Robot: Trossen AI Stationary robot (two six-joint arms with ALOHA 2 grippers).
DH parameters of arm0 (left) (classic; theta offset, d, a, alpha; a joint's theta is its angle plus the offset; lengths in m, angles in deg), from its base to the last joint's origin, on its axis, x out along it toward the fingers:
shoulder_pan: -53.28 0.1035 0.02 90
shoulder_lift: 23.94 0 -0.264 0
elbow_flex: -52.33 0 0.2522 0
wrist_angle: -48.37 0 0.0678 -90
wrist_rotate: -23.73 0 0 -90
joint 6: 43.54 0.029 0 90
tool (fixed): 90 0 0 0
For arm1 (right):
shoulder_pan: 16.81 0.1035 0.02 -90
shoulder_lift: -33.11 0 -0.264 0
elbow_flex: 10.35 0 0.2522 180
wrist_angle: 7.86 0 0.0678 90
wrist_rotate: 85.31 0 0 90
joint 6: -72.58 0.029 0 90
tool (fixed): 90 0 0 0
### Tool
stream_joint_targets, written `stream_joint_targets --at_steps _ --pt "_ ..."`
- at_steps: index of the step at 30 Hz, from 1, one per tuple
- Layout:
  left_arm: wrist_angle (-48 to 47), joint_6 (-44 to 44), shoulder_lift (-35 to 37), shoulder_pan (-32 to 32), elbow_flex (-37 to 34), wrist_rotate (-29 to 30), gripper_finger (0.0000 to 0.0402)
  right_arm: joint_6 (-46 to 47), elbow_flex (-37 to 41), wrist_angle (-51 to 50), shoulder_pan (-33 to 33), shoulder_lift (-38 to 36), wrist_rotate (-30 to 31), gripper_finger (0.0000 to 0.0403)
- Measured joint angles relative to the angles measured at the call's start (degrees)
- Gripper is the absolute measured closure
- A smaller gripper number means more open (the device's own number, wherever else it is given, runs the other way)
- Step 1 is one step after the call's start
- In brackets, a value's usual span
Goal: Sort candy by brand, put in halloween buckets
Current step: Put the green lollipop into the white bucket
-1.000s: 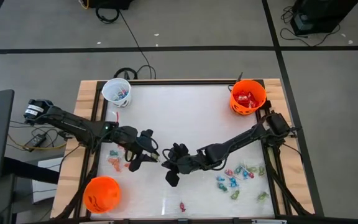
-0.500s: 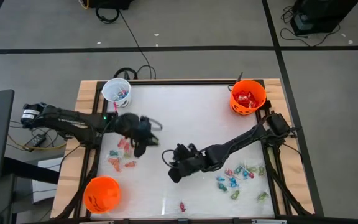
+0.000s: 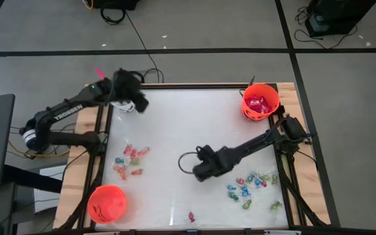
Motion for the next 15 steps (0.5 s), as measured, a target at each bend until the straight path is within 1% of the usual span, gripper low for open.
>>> stream_joint_targets --at_steps 3,6,10,15 --pt "-0.24 -0.44 -2.18 8.68 0.02 -1.97 0.0285 -5.33 0.00 0.81 -2.80 -0.30 -1.19 0.0224" --pt "-1.31 -0.28 -5.04 14.86 0.00 -2.33 0.0285 -10.48 0.00 1.80 -5.83 -0.38 -2.31 0.0224" --pt "-3.03 -0.36 -8.33 18.70 0.00 -2.72 0.0285 -16.64 0.00 4.96 -9.63 -0.69 -5.36 0.0224" --pt "-4.20 -1.58 -9.05 20.39 0.00 -2.66 0.0285 -22.43 0.00 6.28 -12.72 -0.74 -7.70 0.0224"
